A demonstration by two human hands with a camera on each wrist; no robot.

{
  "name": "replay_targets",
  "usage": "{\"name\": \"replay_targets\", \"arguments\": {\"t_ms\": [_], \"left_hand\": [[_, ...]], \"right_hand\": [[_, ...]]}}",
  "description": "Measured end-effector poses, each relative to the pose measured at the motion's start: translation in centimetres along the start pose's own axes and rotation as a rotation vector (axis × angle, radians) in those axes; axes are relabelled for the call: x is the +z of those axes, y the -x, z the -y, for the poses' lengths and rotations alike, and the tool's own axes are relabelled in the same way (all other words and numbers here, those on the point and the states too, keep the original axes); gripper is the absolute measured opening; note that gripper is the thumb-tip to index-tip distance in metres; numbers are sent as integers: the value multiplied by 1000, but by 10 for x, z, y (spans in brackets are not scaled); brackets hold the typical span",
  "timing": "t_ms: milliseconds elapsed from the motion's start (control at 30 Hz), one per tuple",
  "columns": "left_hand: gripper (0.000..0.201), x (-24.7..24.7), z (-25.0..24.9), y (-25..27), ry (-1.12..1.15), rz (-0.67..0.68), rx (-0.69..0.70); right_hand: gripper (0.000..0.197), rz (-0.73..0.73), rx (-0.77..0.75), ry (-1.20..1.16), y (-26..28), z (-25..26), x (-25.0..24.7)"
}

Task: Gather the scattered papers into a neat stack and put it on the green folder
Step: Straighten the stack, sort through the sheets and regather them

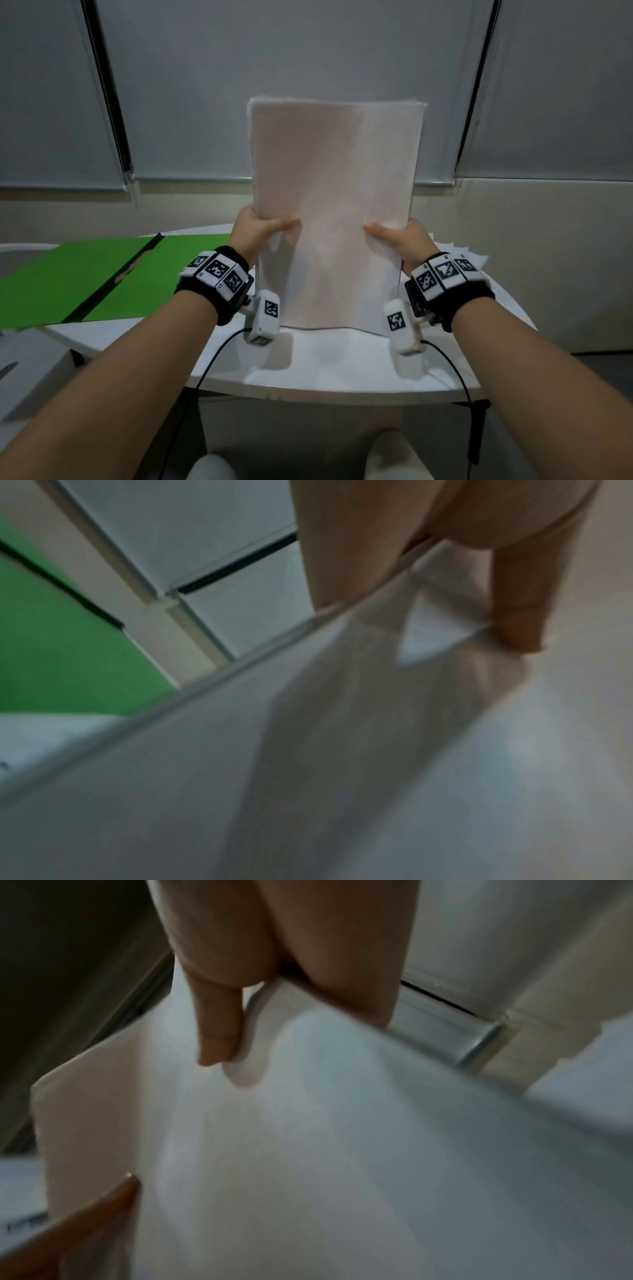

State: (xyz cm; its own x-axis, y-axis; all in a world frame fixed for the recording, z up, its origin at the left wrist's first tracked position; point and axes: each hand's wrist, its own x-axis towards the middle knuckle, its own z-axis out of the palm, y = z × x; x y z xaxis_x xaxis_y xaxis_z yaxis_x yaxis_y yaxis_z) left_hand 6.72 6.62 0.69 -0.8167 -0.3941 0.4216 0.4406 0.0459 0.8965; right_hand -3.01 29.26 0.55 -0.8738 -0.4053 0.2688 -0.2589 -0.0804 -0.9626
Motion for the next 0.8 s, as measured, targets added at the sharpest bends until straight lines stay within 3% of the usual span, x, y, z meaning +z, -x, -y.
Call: {"name": "replay_targets", "arguments": {"t_ms": [67, 200, 333, 400, 467, 533, 600, 667, 700, 800], "left_hand": [[25, 9, -8, 0, 9, -64, 54], [41, 8, -8, 6, 52, -45, 56], [45, -16, 28, 16, -78, 143, -289], [33, -23, 39, 17, -174, 147, -392], [14, -29, 38, 9, -215, 64, -373], [9, -42, 31, -3, -207, -55, -357], [20, -63, 28, -19, -227, -147, -372], [38, -80, 30, -32, -311, -174, -458], [42, -86, 32, -37, -367, -169, -514], [39, -93, 44, -45, -549, -113, -664]], "right_hand": [[38, -77, -52, -79, -5, 7, 2], [62, -101, -35, -127, -11, 0, 1], [92, 34, 215, 92, 0, -23, -4], [107, 105, 260, 4, 1, -26, -11], [116, 70, 294, -194, -6, -24, -26], [100, -81, 324, -272, -16, -21, -46], [54, -268, 394, -174, -27, -22, -64], [24, -316, 477, -8, -38, -25, -73], [24, -284, 511, 104, -43, -28, -75], [52, -237, 552, 410, -50, -38, -70]]}}
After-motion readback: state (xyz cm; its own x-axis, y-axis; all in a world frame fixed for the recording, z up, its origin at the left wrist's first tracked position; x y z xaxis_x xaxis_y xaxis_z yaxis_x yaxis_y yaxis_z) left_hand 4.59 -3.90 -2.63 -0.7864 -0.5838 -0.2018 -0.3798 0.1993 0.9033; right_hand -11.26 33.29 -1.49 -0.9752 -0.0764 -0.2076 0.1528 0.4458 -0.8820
